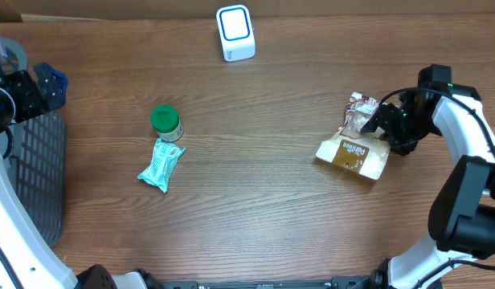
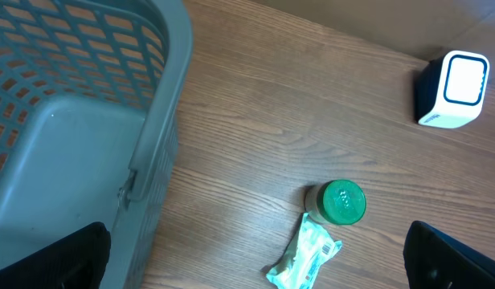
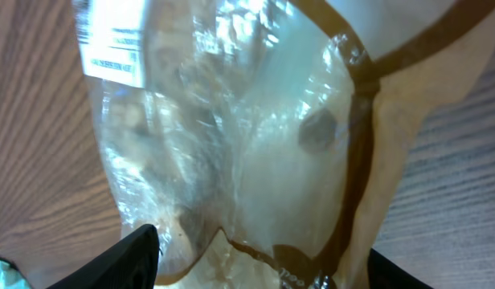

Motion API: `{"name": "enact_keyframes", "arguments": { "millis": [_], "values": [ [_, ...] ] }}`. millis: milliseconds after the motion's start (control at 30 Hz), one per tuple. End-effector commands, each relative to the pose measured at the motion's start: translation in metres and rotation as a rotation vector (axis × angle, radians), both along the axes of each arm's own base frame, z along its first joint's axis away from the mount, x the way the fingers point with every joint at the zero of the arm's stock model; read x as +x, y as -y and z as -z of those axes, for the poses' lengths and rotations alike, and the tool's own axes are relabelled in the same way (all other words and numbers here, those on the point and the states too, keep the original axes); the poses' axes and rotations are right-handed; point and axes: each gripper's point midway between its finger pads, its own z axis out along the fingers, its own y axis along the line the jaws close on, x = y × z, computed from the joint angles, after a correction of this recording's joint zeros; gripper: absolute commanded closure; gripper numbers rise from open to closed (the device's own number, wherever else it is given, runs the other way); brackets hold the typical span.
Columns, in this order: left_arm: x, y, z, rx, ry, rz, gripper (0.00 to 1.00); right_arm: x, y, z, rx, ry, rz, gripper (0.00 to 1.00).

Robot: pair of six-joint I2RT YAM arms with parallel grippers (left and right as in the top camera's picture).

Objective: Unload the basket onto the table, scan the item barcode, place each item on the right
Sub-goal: 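Carry the snack bag right and release it on the table, then move the right gripper left to the mint-green wipes pack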

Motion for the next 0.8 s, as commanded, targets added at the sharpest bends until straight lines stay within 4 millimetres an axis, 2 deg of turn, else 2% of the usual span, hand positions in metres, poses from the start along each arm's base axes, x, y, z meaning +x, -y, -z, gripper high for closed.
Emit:
{"name": "enact_keyframes", "arguments": {
  "millis": [0, 167, 267, 433, 500, 600, 667, 767],
  "values": [
    [0.002, 0.004, -0.001, -0.014, 0.01, 0.004, 0.0, 0.001, -0.005, -0.012, 0.025, 0.019, -0.031, 0.32],
    [0.002, 0.004, -0.001, -0.014, 0.01, 0.004, 0.01, 0.004, -0.009, -0.044, 0.042, 0.04, -0.088, 0.31],
    [0.002, 0.004, -0.001, -0.014, 0.01, 0.004, 0.01, 0.008, -0.01, -0.074, 0.026, 0.071, -0.124, 0.18],
    [0.002, 0.004, -0.001, -0.014, 0.01, 0.004, 0.01, 0.013, -0.014, -0.125, -0.005, 0.131, -0.167, 0.13],
    [0.002, 0.004, -0.001, -0.014, 0.01, 0.004, 0.01, 0.015, -0.018, -0.136, -0.016, 0.146, -0.181, 0.11],
    [0.002, 0.004, -0.001, -0.014, 0.01, 0.004, 0.0, 0.017, -0.028, -0.144, -0.019, 0.167, -0.207, 0.09],
    [0.002, 0.004, -0.001, -0.014, 0.01, 0.004, 0.0, 0.016, -0.038, -0.144, -0.015, 0.162, -0.236, 0.0],
    [0.002, 0.004, -0.001, -0.014, 0.01, 0.004, 0.0, 0.016, -0.058, -0.144, -0.012, 0.166, -0.291, 0.0]
  ]
}}
